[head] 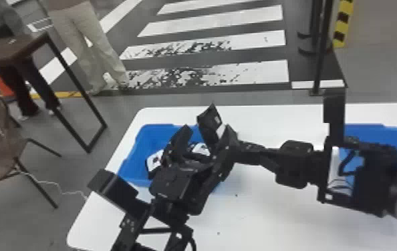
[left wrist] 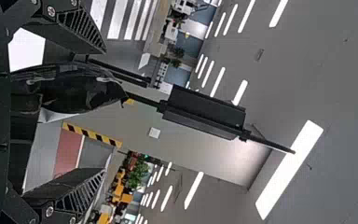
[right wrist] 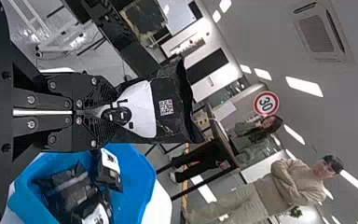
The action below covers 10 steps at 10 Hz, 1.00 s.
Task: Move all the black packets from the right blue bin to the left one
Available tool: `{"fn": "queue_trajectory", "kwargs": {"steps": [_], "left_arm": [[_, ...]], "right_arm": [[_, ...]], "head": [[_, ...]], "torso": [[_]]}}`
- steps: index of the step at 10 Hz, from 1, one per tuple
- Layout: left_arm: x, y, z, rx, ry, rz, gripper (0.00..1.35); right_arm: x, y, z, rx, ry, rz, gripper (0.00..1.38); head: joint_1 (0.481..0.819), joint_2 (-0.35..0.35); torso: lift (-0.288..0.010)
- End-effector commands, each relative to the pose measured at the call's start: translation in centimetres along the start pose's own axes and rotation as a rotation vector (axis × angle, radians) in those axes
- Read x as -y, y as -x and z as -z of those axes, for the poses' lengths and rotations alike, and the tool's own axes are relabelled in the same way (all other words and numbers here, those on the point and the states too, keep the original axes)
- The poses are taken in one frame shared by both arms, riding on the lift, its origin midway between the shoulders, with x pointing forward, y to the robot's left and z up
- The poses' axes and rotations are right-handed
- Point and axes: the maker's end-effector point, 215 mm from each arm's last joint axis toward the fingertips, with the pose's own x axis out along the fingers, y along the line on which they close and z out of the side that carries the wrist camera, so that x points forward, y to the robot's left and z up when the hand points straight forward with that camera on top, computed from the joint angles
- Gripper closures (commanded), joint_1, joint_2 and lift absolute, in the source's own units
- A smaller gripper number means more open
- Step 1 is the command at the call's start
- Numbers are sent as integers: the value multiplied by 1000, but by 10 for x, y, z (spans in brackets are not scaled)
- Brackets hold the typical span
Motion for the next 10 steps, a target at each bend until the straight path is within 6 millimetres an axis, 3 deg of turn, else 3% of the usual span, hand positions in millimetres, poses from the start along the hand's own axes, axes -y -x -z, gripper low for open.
{"fn": "queue_trajectory", "kwargs": {"steps": [1,2,3,4,5,6,9,10], "left_arm": [[-7,2,2,-6,-17,-17,137],[-8,3,6,-18,-16,-19,137],[-11,3,9,-29,-34,-22,254],[-12,3,5,-26,-85,-25,1039],[-14,3,9,-53,-89,-30,1174],[-13,4,17,-100,-98,-27,1225],[-7,1,11,-95,-133,-14,1225],[-9,-2,1,-66,-145,-14,1225]], "right_arm": [[-21,-10,17,-28,-32,-51,1142],[-27,-13,24,-44,-42,-65,1142],[-29,-14,26,-48,-47,-69,1142],[-29,-13,24,-45,-46,-70,1142],[-28,-13,24,-45,-49,-69,1142],[-25,-13,23,-44,-47,-63,1142],[-20,-14,11,-15,-35,-54,1142],[-20,-14,8,-8,-33,-58,1088]], "head": [[695,336],[695,350],[695,350],[695,350],[695,350],[695,350],[695,350],[695,350]], "torso": [[-140],[-140],[-140],[-140],[-140],[-140],[-140],[-140]]}}
